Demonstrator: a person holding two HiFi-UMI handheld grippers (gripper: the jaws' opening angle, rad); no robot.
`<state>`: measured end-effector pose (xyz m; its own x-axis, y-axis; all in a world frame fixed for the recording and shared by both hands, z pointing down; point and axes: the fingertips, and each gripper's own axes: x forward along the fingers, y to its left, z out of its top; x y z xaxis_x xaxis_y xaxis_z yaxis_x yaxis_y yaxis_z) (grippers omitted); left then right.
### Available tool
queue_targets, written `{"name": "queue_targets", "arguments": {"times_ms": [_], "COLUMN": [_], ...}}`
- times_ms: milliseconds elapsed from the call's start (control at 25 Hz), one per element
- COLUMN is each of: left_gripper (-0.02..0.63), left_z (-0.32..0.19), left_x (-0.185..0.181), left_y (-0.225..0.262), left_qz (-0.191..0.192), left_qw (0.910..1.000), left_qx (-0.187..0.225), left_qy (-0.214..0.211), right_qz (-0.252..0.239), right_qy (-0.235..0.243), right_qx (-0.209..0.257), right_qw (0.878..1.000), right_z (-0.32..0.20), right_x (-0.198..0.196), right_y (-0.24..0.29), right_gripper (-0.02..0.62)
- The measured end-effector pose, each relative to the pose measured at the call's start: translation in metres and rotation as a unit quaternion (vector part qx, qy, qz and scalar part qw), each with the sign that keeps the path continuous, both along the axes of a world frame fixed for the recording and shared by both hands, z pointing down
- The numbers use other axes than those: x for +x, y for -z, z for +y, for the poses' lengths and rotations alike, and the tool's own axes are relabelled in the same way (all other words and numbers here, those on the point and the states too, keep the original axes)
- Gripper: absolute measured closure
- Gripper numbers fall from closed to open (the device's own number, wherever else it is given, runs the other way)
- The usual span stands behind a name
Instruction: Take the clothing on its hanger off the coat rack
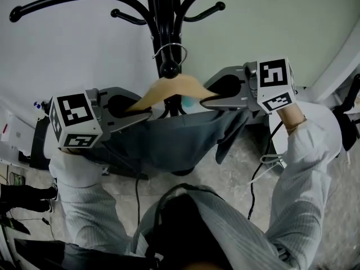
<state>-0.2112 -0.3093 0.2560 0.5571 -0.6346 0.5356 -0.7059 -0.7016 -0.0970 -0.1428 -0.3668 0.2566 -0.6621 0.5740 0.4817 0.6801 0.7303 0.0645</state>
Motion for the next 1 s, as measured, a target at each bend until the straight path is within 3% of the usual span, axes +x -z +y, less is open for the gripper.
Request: {"name": "queue_targets", "arguments": {"times_ms": [240,440,720,1000], "left_gripper": [0.571,0.571,0.571,0.571], "left_z": [0.008,0.012,0.007,0.002], "left_x": [0.03,0.069,0.113,0.12], "left_y": [0.04,0.051,0.013,-0.03], "left_qz": [-0.033,-0.034,-0.008,0.029], "left_qw": [0.9985,0.998,0.9967,0.9933], "left_qx": [0.043,0.048,0.019,-0.003], "left_qy": [0.0,-0.021,-0.079,-0.112], "right_qz": [-0.038,-0.053,-0.051,-0.047], "right_qy": [-0.016,-0.042,-0.098,-0.126], "right_qx": [0.04,0.059,0.033,0.015], "right_qw": [0.998,0.996,0.993,0.991], "right_z": [0.011,0.018,0.017,0.016], "right_x": [0.03,0.072,0.122,0.13], "right_y": [0.041,0.052,0.021,-0.018], "right_gripper": [0.54,0.538,0.538,0.538]}}
